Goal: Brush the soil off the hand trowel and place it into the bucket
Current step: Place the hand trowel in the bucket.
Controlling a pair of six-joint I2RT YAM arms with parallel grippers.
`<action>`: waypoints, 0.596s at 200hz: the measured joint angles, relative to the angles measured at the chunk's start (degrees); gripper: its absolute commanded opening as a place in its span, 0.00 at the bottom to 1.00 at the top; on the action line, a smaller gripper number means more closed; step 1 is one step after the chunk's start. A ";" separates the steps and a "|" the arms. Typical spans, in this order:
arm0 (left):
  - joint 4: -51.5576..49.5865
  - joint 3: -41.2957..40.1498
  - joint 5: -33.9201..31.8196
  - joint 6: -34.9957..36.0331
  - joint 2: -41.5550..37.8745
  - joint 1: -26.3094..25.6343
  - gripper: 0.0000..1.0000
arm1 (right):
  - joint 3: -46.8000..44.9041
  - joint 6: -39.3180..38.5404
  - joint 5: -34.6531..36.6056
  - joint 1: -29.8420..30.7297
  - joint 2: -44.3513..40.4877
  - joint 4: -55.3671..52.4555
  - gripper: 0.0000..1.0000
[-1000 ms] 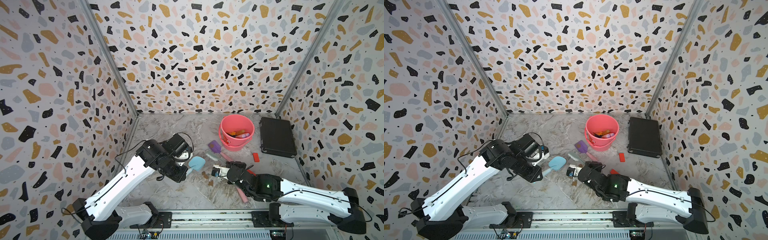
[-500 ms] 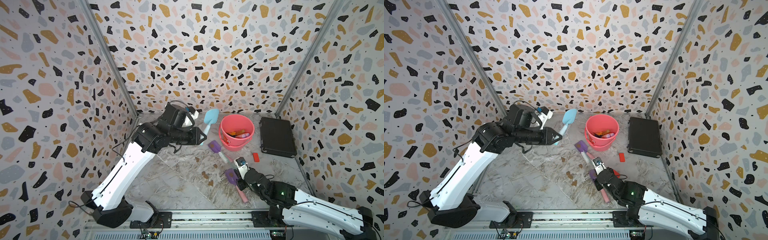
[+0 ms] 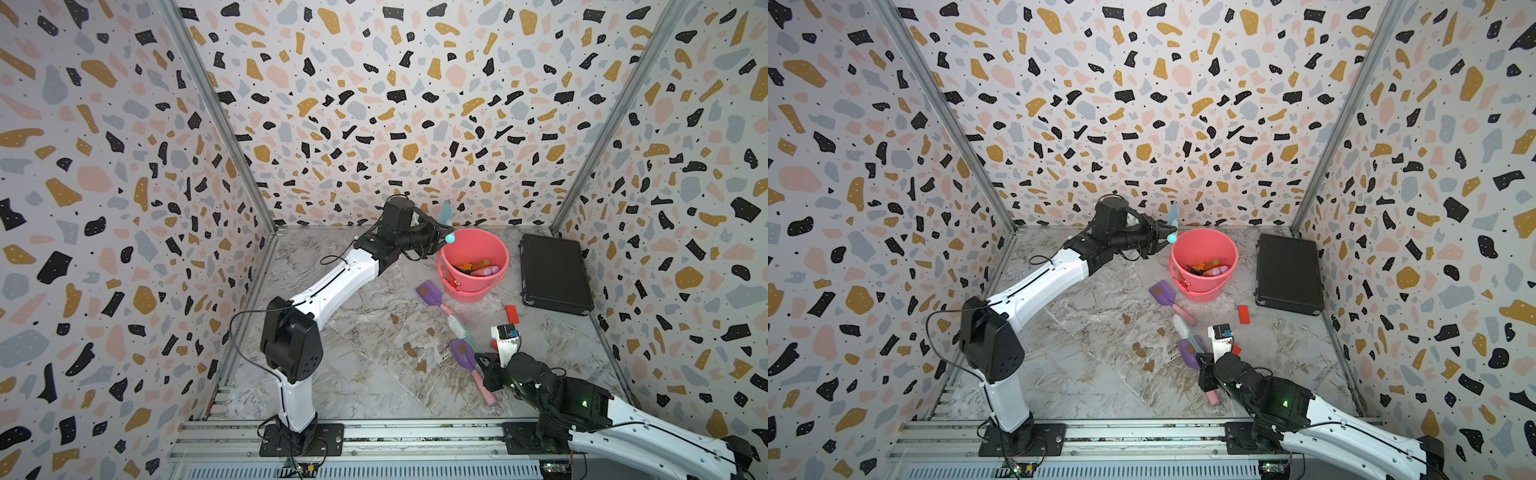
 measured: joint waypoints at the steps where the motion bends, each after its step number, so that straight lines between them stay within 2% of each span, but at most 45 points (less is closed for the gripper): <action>1: 0.17 0.11 0.00 -0.55 0.33 -0.07 0.00 | 0.00 0.11 -0.02 0.00 -0.04 -0.11 0.00; 29: 2.56 3.52 -2.29 -10.03 5.35 -2.60 0.00 | 0.00 1.31 -0.11 0.00 -2.03 -1.84 0.00; 59: 1.79 6.49 -7.56 -18.08 6.23 -6.78 0.00 | 0.00 1.92 0.66 0.00 -5.14 -4.13 0.00; 84: -1.84 14.40 -11.98 -20.65 8.11 -9.86 0.00 | 0.00 1.95 1.31 0.00 -7.32 -6.16 0.00; 119: -5.62 26.97 -14.21 -22.45 12.55 -11.87 0.00 | 0.00 1.95 1.64 0.00 -8.00 -7.54 0.00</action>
